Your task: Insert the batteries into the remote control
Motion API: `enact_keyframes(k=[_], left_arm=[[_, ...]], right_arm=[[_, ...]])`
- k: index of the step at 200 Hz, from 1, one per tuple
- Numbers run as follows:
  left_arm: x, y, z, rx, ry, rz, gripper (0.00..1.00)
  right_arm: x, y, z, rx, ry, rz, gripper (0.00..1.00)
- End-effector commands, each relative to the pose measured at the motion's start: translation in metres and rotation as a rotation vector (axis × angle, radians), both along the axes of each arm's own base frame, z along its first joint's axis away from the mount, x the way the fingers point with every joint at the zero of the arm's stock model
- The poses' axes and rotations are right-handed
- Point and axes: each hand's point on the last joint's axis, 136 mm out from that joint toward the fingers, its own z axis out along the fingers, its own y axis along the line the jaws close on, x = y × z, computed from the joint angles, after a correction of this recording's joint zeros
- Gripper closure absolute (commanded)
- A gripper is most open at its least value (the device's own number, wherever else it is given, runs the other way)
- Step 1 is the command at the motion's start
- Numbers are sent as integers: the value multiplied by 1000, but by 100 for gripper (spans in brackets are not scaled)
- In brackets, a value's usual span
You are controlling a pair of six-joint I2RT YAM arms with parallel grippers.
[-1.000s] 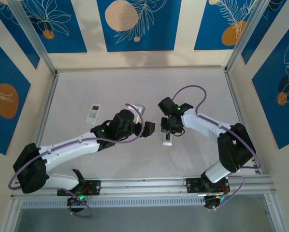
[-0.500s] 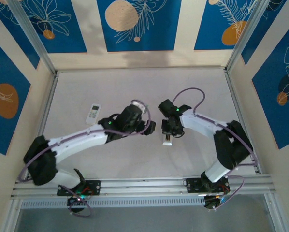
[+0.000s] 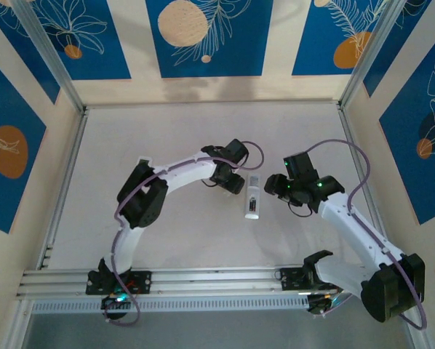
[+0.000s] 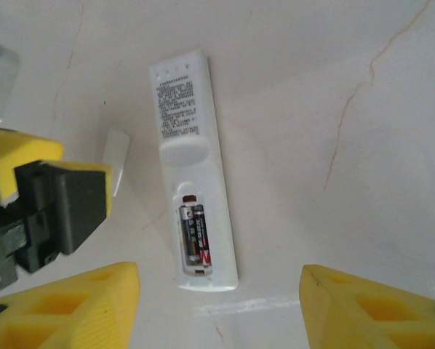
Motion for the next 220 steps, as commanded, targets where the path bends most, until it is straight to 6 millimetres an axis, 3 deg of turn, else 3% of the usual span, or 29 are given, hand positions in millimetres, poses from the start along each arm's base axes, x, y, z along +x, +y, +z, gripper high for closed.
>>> enact_keyframes(k=[1,48,96,139,165,220], left_arm=[[3,-6,0,-51,58,-54,39],[5,-3,-29,-32,96,-73,45],[3,-14,-47,-50,123,-127,49],[-9,3,-61,142,124,-188,58],[-22,4,-65,176,140,-207,55],[-28,-7,-67,147,146,-211,50]], right_arm=[[-10,0,-4,19,28,20,39],[-8,3,-8,36,30,23,39],[-4,4,-7,28,36,34,39],[-2,5,-7,30,33,33,39],[-2,6,-7,33,30,35,39],[-4,6,-10,37,37,37,39]])
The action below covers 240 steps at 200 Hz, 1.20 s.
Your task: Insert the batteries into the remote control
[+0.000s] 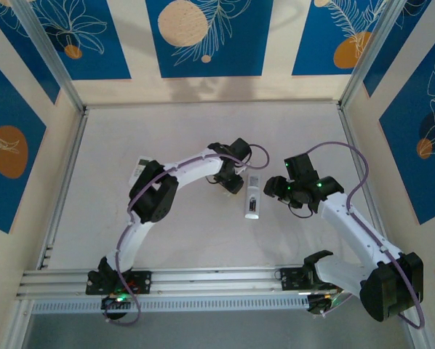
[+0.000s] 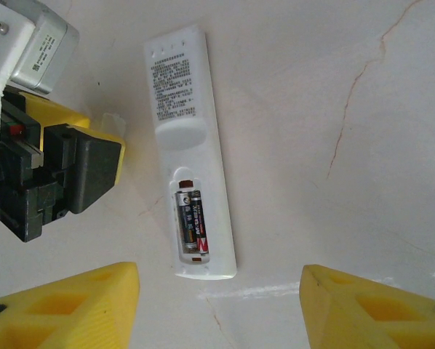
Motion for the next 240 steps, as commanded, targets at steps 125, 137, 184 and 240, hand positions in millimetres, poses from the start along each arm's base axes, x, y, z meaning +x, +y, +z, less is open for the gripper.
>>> enact_keyframes(k=[125,137,184,240], left_arm=[[-22,-27,32,-195,-48,38,37],[-22,-27,26,-176,-44,30,36],[-24,-28,-5,-102,7,-7,36],[-33,-19,-27,-18,58,-75,61]], right_arm=[[-2,3,-7,11,10,21,39],[-2,3,-7,8,12,21,39],[-1,2,-4,6,7,21,39],[-2,3,1,11,1,22,39]])
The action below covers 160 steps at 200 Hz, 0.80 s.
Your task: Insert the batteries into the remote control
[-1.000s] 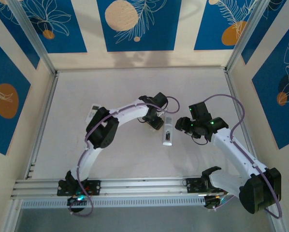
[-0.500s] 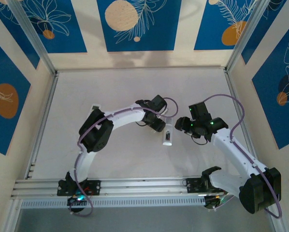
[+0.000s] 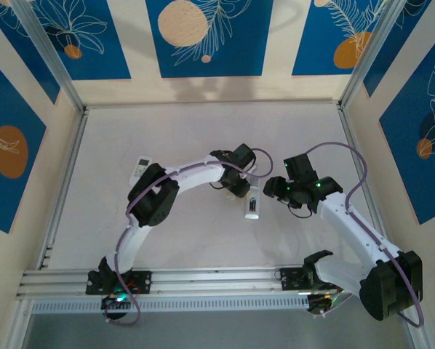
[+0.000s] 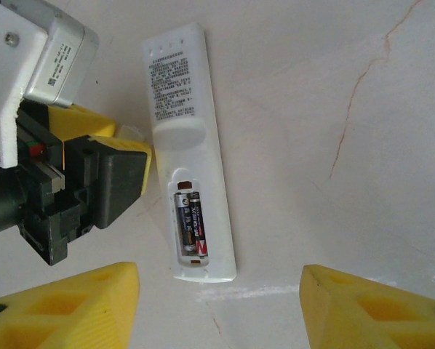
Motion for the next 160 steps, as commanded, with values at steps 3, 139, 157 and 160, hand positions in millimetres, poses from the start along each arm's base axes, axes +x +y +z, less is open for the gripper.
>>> enact_keyframes(k=[3,139,157,160], left_arm=[[-22,9,-30,90,93,-68,62],[-149,44,69,-225,211,-801,68],[-170,60,54,-168,166,-948,70],[-171,62,50,-151,155,-961,70]], right_arm=[[-3,2,6,12,-2,17,39],[3,-10,34,25,-74,-2,38],[5,-10,36,26,-83,0,38],[5,-10,36,27,-86,1,38]])
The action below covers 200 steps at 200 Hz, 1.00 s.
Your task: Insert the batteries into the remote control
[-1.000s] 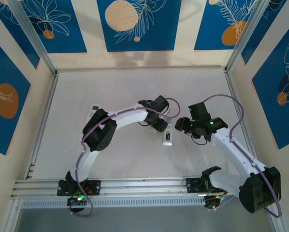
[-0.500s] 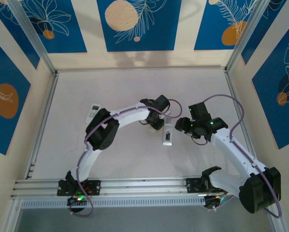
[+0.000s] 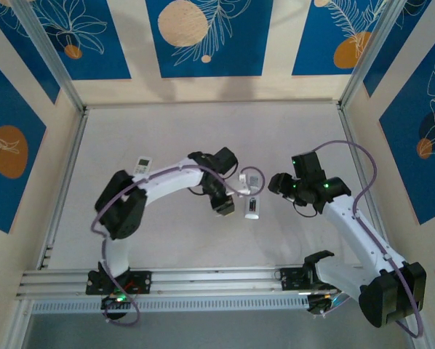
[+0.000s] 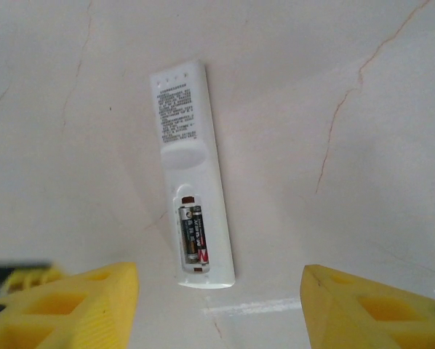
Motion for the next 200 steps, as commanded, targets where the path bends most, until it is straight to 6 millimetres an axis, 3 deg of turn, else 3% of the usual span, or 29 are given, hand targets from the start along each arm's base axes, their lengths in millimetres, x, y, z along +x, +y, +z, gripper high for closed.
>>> enact_keyframes(k=[1,30,54,71,78,93,113,129,137,145,156,171,200], left_arm=[[-49,15,-10,-33,-2,-309,70],[-51,11,-39,49,-144,-450,65],[-52,-8,-60,80,-283,-572,64],[-49,-22,-64,59,-392,-611,62],[-48,-27,-60,29,-411,-602,60],[-43,-39,-30,-76,-488,-535,52],[-26,-45,40,-328,-571,-266,41],[11,-16,106,-556,-430,148,19],[38,10,130,-650,-365,367,9],[61,42,140,-695,-293,595,2],[81,80,145,-710,-219,791,0],[95,124,136,-625,-143,991,0],[99,173,121,-533,13,1217,1]], right_arm=[[2,4,16,21,-37,29,38],[5,5,17,31,-35,28,38],[4,5,19,29,-33,29,38],[2,3,20,22,-29,28,38],[2,2,20,19,-32,32,38],[1,10,23,34,-46,86,38],[-3,36,25,68,-92,252,34],[-9,60,26,39,-150,401,23],[-13,74,24,17,-179,482,14],[-18,88,22,3,-204,567,10],[-27,112,18,-7,-223,705,9],[-48,146,8,-46,-240,922,9],[-94,189,-28,-109,-97,1232,12]])
